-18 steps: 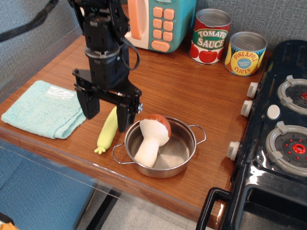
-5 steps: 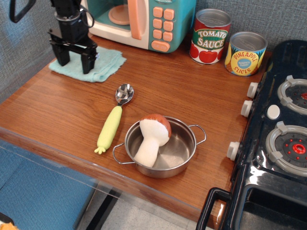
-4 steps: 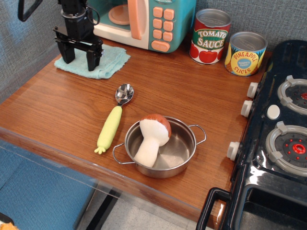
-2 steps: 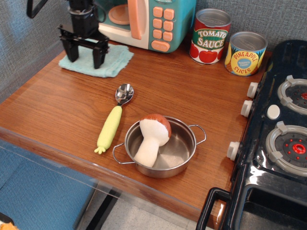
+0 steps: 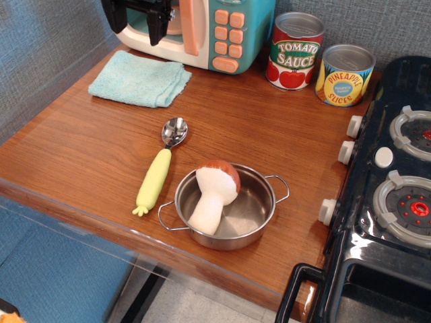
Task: Move the towel and place it below the microwave
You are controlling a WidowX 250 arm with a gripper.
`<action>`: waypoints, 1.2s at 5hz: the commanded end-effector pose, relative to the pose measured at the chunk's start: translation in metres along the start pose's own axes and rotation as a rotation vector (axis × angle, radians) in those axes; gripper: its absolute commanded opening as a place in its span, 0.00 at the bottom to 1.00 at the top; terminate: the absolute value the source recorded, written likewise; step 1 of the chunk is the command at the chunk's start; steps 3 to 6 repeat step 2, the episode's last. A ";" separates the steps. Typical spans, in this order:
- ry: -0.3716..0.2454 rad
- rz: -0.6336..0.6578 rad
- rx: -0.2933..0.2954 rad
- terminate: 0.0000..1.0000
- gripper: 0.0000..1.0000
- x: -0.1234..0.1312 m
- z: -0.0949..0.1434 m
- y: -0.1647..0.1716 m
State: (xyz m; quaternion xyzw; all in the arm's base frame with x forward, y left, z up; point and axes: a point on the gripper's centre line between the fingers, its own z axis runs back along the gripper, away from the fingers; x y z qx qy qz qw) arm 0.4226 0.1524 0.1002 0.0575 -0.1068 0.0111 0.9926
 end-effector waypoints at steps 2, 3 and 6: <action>-0.071 -0.004 0.048 1.00 1.00 0.000 0.043 0.001; -0.071 -0.004 0.048 1.00 1.00 0.000 0.043 0.001; -0.071 -0.004 0.048 1.00 1.00 0.000 0.043 0.001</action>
